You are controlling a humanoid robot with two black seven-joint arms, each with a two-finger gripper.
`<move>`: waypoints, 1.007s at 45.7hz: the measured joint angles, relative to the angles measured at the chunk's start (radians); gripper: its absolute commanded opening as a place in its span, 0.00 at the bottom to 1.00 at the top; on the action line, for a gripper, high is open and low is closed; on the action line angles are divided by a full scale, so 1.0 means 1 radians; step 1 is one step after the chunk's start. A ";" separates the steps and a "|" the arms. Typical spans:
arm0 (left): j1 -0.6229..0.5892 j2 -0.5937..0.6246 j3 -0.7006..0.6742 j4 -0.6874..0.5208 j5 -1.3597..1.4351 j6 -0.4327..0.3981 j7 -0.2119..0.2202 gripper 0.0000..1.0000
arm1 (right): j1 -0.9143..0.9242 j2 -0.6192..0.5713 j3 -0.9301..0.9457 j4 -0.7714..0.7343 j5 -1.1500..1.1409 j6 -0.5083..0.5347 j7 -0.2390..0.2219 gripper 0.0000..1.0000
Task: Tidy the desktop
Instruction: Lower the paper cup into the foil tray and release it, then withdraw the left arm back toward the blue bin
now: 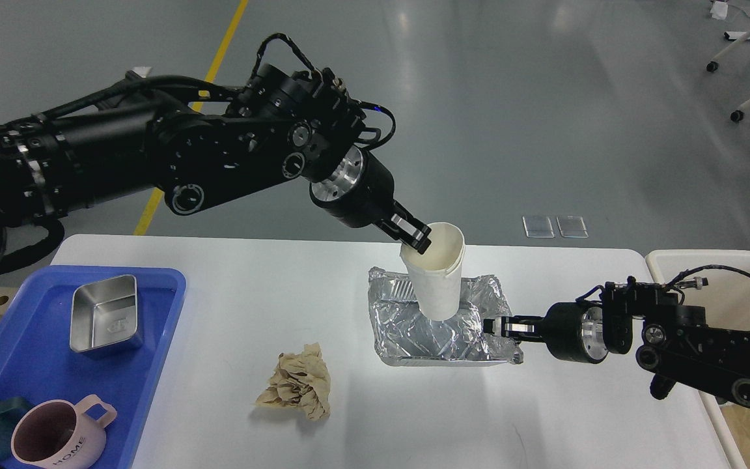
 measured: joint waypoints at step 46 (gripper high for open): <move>0.106 -0.249 0.025 0.253 0.000 0.145 0.018 0.76 | 0.012 -0.015 0.005 0.014 0.003 0.000 0.000 0.00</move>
